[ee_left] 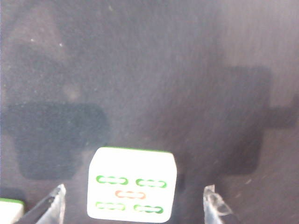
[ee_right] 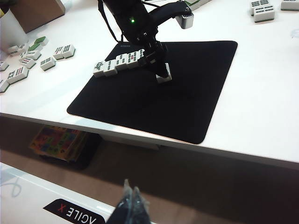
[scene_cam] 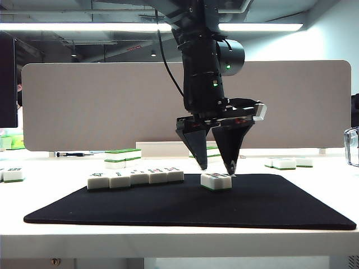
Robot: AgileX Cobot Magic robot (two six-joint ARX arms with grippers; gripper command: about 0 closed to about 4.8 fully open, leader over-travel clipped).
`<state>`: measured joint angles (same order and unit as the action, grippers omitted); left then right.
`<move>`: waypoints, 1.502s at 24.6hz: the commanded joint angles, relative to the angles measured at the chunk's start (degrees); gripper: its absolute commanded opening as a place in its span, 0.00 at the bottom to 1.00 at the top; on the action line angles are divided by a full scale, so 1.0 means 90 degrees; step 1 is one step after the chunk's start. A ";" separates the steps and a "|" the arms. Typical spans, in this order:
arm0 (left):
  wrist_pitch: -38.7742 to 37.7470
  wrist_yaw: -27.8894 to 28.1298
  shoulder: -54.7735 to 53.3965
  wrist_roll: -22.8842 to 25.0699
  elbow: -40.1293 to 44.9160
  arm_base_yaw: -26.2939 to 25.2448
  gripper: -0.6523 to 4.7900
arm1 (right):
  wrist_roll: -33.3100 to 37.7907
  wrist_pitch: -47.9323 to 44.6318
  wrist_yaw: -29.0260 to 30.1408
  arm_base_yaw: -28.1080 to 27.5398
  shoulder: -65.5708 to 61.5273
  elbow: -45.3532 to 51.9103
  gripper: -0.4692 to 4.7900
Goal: Align six mahjong tiles in a row on the table.
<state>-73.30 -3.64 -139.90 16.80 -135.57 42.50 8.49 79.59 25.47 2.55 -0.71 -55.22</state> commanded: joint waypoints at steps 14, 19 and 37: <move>0.0240 0.0165 -0.0095 0.0466 0.0124 0.0005 0.55 | -0.0017 -0.0053 -0.0012 0.0005 0.0075 -0.0017 0.09; 0.0267 0.0675 -0.0087 0.0498 -0.0648 -0.0024 0.55 | -0.0017 -0.0053 -0.0012 0.0005 0.0075 -0.0017 0.09; 0.0607 -0.0177 -0.0189 0.1744 -0.0680 -0.0947 0.56 | -0.0017 -0.0053 -0.0012 0.0007 0.0075 -0.0017 0.09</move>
<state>-67.94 -3.97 -141.25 32.56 -141.56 34.09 8.49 79.59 25.47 2.55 -0.71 -55.22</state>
